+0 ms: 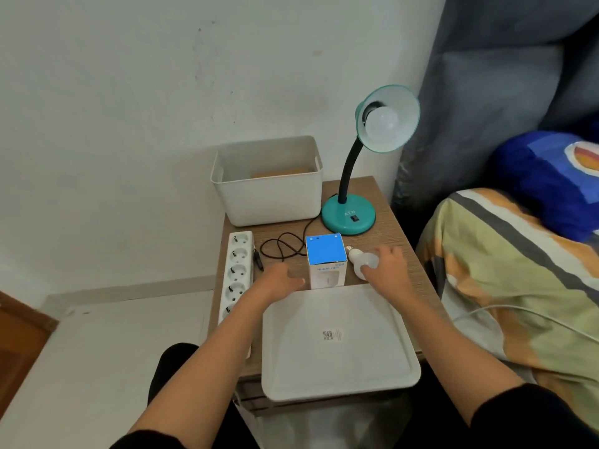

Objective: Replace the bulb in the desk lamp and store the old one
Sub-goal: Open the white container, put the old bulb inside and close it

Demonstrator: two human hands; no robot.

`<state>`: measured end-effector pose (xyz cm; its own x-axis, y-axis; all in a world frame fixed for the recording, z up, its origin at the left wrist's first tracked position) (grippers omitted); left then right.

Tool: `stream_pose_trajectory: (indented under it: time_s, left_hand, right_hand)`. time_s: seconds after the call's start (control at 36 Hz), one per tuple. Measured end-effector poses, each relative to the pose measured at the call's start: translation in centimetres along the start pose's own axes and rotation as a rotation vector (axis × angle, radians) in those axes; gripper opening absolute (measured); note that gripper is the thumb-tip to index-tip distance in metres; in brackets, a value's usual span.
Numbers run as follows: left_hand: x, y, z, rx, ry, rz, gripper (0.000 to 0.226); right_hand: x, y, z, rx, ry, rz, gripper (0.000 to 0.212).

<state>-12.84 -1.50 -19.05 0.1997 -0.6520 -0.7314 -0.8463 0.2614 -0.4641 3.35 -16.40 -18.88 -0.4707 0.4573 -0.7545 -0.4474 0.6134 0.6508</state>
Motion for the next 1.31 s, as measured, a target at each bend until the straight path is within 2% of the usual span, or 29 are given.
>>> stream_pose_trajectory:
  time_s: [0.11,0.22,0.31,0.56,0.61,0.78,0.89,1.06,1.19,1.31]
  left_hand:
    - [-0.5,-0.8,1.0,0.004,0.025,0.081,0.038]
    - [-0.8,-1.2,1.7,0.026,0.018,0.186,0.014]
    - [-1.0,-1.1,1.9,0.016,0.019,0.224,0.011]
    - [-1.9,-0.2,0.2,-0.006,0.009,0.203,0.017]
    - [-2.6,-0.3,-0.5,-0.012,-0.007,0.203,0.027]
    - [-6.5,-1.7,-2.2,0.013,-0.064,0.232,0.023]
    - [-9.8,-3.1,-2.2,0.087,-0.132,0.165,0.015]
    - [-15.7,-6.0,-0.8,0.204,-0.247,0.103,0.038]
    - [-19.8,-8.0,2.0,0.240,-0.304,0.068,0.028]
    - [-21.5,-8.7,5.5,0.228,-0.332,0.060,0.029]
  right_hand:
    - [0.7,0.1,1.2,0.019,0.031,-0.034,0.057]
    - [1.3,0.5,1.7,0.029,0.050,-0.007,0.058]
    - [1.5,0.6,1.8,0.036,0.048,0.007,0.058]
    - [0.7,1.4,1.1,0.064,-0.015,0.073,0.056]
    - [0.0,2.1,0.8,0.052,-0.041,0.090,0.057]
    - [-3.5,6.1,0.8,-0.103,-0.133,0.106,0.049]
    - [-5.4,9.5,1.9,-0.207,-0.162,0.119,0.058]
    - [-6.5,14.6,4.6,-0.340,-0.192,0.125,0.055]
    - [-6.1,17.8,8.5,-0.364,-0.182,0.199,0.050]
    - [-4.7,19.2,12.1,-0.353,-0.121,0.216,0.048]
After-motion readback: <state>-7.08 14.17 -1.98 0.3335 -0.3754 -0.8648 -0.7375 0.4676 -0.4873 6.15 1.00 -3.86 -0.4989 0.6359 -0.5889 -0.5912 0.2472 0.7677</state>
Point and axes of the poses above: each hand's wrist, its own z-axis towards the middle knuckle, its own x-axis out of the palm, y = z × x, the point moved 3 cm from there along z, towards the middle knuckle, and after that the axes turned 9 degrees about -x, right-handed, at the moved point
